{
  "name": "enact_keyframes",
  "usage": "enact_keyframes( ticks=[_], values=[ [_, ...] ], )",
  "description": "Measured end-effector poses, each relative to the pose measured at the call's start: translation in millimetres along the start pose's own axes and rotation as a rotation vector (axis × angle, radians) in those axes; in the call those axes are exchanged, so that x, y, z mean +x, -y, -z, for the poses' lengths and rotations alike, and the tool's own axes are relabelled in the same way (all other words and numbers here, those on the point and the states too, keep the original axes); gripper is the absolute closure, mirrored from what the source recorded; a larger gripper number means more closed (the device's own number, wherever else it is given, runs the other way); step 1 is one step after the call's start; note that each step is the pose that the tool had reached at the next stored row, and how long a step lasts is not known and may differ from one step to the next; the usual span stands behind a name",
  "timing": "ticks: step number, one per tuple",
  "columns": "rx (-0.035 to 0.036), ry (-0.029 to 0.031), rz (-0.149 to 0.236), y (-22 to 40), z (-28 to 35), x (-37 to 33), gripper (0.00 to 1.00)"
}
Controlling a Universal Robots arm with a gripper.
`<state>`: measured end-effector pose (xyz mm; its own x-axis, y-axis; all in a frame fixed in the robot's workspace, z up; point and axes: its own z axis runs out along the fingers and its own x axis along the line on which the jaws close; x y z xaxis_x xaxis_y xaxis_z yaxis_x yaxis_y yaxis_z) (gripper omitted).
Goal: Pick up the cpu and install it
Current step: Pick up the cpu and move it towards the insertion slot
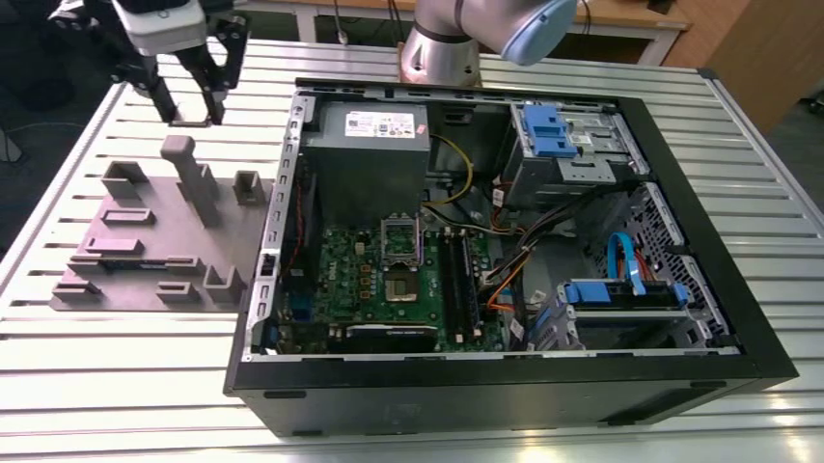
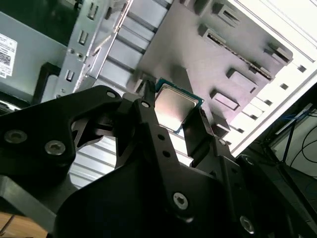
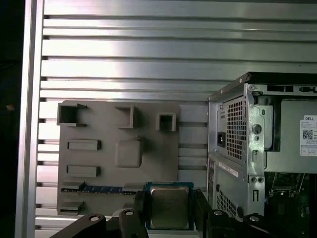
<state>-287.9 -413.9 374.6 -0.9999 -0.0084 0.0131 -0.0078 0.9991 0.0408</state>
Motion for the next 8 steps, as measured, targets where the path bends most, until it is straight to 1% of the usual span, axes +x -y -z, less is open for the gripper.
enact_keyframes(
  ticks=[8],
  values=[
    [0.0, 0.0, 0.0, 0.2, 0.4, -26.3, 0.53]
  ],
)
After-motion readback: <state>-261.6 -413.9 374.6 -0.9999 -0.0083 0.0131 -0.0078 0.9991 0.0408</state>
